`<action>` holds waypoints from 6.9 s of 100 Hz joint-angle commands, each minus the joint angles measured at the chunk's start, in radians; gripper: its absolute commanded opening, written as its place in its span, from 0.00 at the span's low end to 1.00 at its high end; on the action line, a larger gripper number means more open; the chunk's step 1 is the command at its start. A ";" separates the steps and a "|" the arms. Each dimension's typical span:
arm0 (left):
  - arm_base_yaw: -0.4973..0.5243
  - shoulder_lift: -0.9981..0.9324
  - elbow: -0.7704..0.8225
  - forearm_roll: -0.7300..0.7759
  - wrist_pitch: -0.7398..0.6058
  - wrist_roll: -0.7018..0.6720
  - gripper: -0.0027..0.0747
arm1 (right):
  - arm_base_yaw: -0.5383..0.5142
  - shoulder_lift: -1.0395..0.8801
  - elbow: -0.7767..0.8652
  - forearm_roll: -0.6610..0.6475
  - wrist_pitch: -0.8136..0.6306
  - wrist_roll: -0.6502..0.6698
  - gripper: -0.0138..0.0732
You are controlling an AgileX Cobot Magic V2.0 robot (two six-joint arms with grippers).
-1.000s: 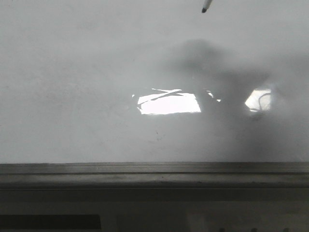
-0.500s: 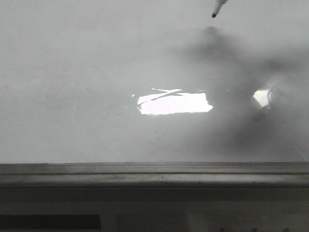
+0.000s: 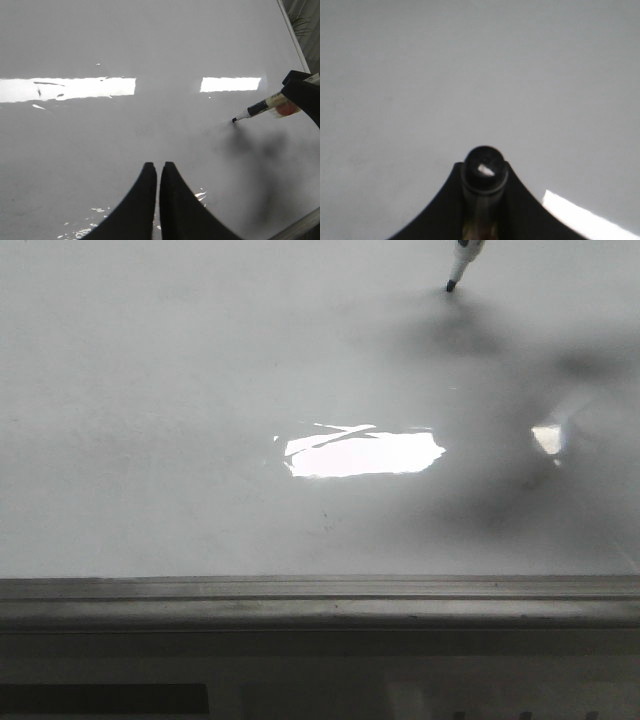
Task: Write number 6 on whiteboard
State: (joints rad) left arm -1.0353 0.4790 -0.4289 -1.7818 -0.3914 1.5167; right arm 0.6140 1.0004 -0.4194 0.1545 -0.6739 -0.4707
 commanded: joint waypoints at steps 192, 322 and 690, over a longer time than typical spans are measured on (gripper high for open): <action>-0.001 0.139 -0.028 0.135 0.330 0.005 0.33 | 0.295 -0.192 -0.396 0.097 1.073 -0.009 0.11; -0.001 0.489 -0.204 0.217 0.760 0.265 0.42 | 0.432 -0.281 -0.407 0.037 1.046 -0.009 0.11; -0.001 0.560 -0.163 -0.090 0.460 -0.008 0.01 | 0.439 -0.571 -0.404 0.094 1.059 0.009 0.12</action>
State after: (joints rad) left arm -1.0318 1.0507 -0.5661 -1.8143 0.1053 1.5603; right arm 1.0582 0.4259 -0.7909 0.2481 0.4336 -0.4628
